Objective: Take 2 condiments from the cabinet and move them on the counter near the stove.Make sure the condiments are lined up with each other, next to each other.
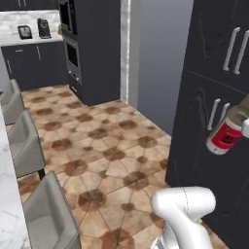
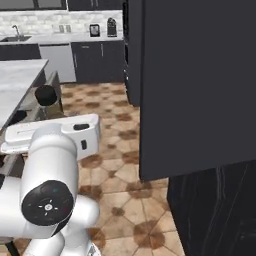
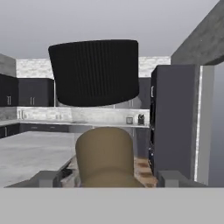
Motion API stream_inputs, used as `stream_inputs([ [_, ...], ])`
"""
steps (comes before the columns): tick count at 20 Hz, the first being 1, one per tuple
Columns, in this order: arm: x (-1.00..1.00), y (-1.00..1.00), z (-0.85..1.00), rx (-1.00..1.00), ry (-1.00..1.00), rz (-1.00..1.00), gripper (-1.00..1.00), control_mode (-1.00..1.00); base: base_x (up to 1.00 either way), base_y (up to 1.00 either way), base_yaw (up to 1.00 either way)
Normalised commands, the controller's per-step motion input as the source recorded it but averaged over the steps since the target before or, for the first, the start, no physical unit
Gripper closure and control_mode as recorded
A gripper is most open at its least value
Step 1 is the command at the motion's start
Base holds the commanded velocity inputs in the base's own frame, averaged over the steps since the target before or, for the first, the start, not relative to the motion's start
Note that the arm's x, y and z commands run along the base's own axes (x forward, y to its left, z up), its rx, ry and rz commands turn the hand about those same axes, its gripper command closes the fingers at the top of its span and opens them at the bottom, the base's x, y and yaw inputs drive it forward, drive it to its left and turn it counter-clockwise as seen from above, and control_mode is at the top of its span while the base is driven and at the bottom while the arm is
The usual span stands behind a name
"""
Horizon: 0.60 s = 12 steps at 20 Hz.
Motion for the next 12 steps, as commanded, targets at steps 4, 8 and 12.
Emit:
stream_inputs([
  [4, 0.00, 0.00, 0.00, 0.00, 0.00, 0.00, 1.00, 1.00, 0.10, 0.52, 0.38],
  [8, 0.00, 0.00, 0.00, 0.00, 0.00, 0.00, 1.00, 1.00, 0.46, 0.36, 0.38],
  [12, 0.00, 0.00, 0.00, 0.00, 0.00, 0.00, 1.00, 1.00, 0.59, 0.41, 0.33],
])
